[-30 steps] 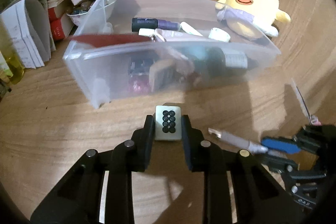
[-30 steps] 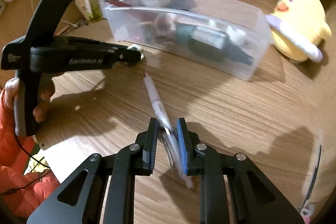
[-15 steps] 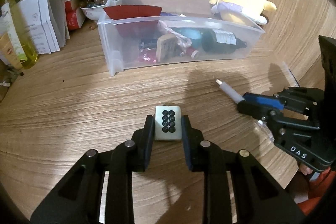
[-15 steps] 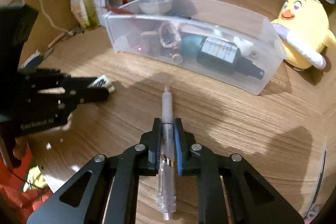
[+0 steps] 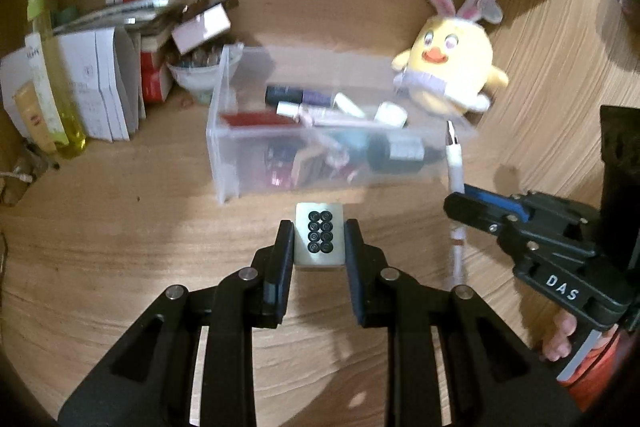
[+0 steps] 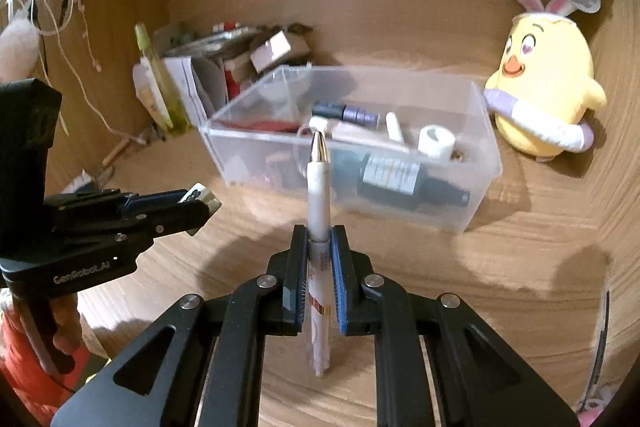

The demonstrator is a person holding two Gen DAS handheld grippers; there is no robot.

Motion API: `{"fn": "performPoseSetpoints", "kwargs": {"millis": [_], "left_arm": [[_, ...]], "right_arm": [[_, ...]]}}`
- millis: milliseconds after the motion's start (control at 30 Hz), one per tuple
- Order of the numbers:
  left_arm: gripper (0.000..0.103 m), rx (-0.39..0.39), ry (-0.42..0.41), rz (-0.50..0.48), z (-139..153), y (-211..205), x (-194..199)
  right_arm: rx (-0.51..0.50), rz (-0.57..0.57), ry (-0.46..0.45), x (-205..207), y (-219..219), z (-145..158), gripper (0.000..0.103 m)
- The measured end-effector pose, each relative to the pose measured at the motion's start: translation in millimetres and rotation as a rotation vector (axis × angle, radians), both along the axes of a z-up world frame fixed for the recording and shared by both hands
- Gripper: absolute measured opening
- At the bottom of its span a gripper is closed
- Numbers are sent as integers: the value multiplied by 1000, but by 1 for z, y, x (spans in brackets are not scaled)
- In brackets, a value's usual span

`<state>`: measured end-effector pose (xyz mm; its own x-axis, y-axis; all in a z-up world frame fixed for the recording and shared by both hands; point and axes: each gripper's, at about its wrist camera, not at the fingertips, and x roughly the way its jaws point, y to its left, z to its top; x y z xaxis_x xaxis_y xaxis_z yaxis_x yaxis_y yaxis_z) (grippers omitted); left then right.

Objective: Organize objects
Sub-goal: 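Carry the tile and white pen into the clear box and open both tools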

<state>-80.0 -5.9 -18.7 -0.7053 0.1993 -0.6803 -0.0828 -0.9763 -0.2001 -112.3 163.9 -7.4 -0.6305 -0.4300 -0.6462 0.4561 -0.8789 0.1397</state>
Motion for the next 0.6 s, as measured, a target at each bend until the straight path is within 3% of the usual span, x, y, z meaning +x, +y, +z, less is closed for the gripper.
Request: {"fn": "performPoseSetpoints", "kwargs": {"millis": [600], "left_arm": [[24, 34, 125, -5, 48, 3, -11]], "right_arm": [[-87, -43, 156, -9, 12, 62, 10]]}}
